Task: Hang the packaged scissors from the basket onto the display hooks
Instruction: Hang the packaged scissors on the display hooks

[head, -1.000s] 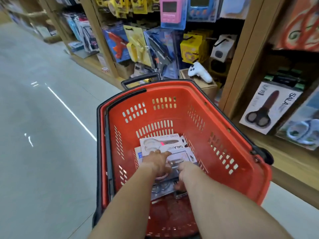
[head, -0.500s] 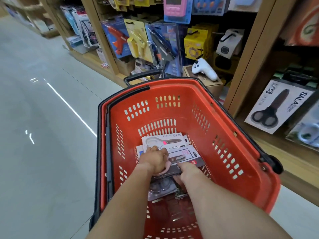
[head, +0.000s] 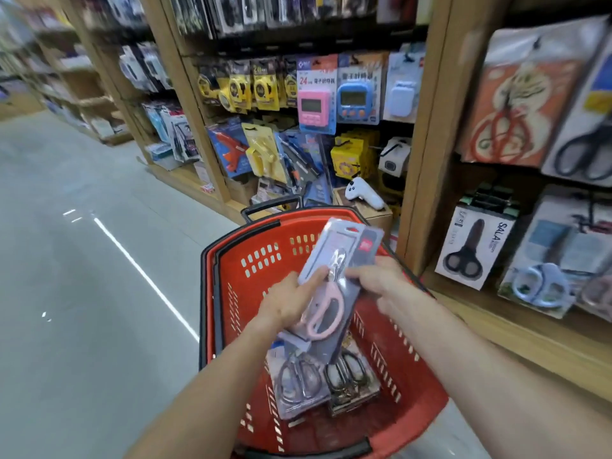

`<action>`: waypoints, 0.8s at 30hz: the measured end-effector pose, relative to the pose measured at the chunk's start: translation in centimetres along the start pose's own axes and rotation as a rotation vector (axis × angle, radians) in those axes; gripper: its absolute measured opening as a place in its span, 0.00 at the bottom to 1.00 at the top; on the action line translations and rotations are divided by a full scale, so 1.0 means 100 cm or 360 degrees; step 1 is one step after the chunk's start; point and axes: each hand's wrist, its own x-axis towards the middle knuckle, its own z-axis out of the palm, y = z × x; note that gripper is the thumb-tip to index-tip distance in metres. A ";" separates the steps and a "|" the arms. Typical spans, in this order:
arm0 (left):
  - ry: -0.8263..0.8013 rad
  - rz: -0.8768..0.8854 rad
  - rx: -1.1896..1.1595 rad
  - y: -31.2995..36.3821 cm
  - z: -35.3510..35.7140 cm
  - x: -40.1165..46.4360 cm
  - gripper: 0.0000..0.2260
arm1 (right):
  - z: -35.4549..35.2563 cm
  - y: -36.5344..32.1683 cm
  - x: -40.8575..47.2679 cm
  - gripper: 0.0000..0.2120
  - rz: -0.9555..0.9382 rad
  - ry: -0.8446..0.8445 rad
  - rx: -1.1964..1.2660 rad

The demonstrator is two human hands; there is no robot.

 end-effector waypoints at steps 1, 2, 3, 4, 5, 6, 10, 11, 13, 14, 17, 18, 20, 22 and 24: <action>0.0015 0.0069 -0.0164 0.017 -0.003 -0.007 0.37 | -0.013 -0.016 -0.005 0.09 -0.0101 0.0002 -0.0004; 0.0028 0.0156 -0.0334 0.034 -0.003 -0.011 0.34 | -0.027 -0.031 -0.009 0.08 -0.0168 0.0006 0.0012; 0.0037 0.0245 -0.0493 0.052 -0.002 -0.015 0.30 | -0.041 -0.046 -0.014 0.06 -0.0241 0.0019 0.0060; 0.0036 0.0329 -0.0641 0.072 0.001 -0.019 0.26 | -0.059 -0.059 -0.019 0.05 -0.0303 0.0044 0.0091; 0.0011 0.0406 -0.0785 0.093 0.005 -0.024 0.22 | -0.076 -0.071 -0.024 0.05 -0.0371 0.0086 0.0128; -0.0041 0.0486 -0.0928 0.115 0.012 -0.027 0.21 | -0.096 -0.081 -0.030 0.04 -0.0450 0.0130 0.0160; -0.0189 0.0666 -0.1257 0.192 0.058 -0.049 0.22 | -0.175 -0.096 -0.056 0.05 -0.0683 0.0402 0.0408; -0.0220 0.0688 -0.1316 0.209 0.074 -0.057 0.21 | -0.192 -0.094 -0.060 0.09 -0.0734 0.0497 0.0466; -0.0286 0.0724 -0.1378 0.235 0.108 -0.072 0.19 | -0.226 -0.084 -0.068 0.13 -0.0825 0.0681 0.0503; -0.0322 0.0736 -0.1393 0.243 0.125 -0.080 0.18 | -0.242 -0.078 -0.074 0.13 -0.0854 0.0755 0.0484; -0.0426 0.0742 -0.1422 0.253 0.170 -0.098 0.16 | -0.285 -0.046 -0.092 0.12 -0.0867 0.0888 0.0383; -0.0464 0.0741 -0.1412 0.253 0.183 -0.102 0.16 | -0.296 -0.032 -0.098 0.10 -0.0859 0.0919 0.0366; -0.0525 0.0730 -0.1379 0.251 0.206 -0.110 0.17 | -0.313 -0.007 -0.107 0.08 -0.0851 0.0997 0.0353; -0.0589 0.0683 -0.1384 0.249 0.222 -0.116 0.19 | -0.323 0.010 -0.112 0.12 -0.0853 0.1072 0.0398; -0.0629 0.0655 -0.1389 0.250 0.233 -0.120 0.21 | -0.332 0.018 -0.116 0.15 -0.0843 0.1168 0.0457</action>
